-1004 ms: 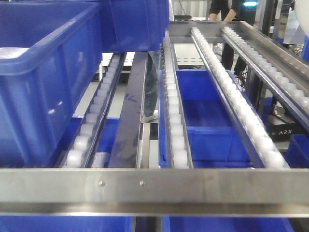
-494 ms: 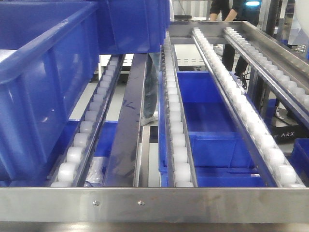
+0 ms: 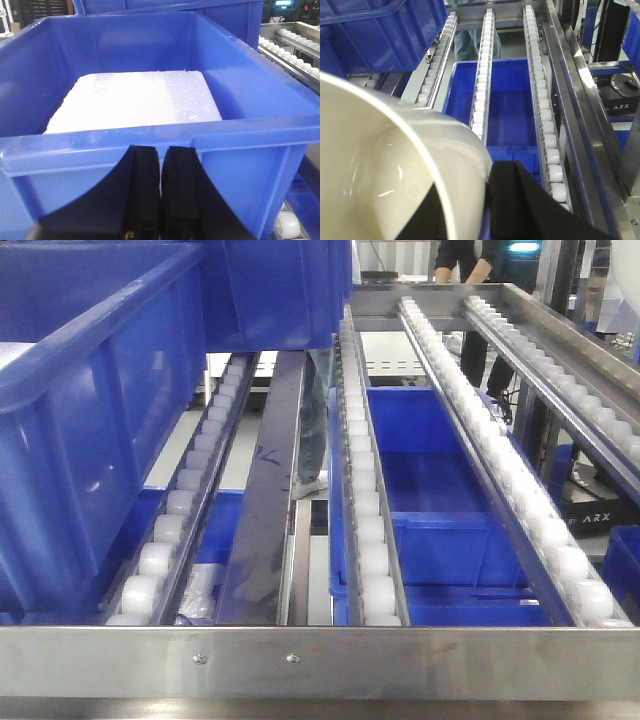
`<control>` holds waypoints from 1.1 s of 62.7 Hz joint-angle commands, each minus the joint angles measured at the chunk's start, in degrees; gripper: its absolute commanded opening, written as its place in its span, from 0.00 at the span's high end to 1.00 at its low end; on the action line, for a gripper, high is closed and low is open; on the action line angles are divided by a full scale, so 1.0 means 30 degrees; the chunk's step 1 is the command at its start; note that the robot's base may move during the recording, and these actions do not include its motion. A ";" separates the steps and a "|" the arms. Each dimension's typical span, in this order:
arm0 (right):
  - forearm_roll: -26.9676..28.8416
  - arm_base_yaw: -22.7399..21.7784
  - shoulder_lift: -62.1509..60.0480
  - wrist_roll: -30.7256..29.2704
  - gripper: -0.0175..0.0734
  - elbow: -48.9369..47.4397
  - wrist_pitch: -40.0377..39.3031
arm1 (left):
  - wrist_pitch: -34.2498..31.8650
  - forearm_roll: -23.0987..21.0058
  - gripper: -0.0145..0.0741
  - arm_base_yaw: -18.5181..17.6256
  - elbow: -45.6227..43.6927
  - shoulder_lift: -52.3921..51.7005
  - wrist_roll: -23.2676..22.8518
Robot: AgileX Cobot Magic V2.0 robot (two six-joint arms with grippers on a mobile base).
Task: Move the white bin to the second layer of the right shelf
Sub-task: 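Stop the base in front of the shelf's second layer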
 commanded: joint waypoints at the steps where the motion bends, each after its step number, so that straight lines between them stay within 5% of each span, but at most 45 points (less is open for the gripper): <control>1: -0.0028 -0.0151 0.0205 0.0018 0.74 -0.0583 -0.1979 | -0.1628 -0.0105 0.74 -0.0011 0.0702 -0.0268 -0.0067; 69: -0.0028 -0.0151 0.0205 0.0018 0.74 -0.0583 -0.1979 | -0.1628 -0.0105 0.74 -0.0011 0.0702 -0.0268 -0.0067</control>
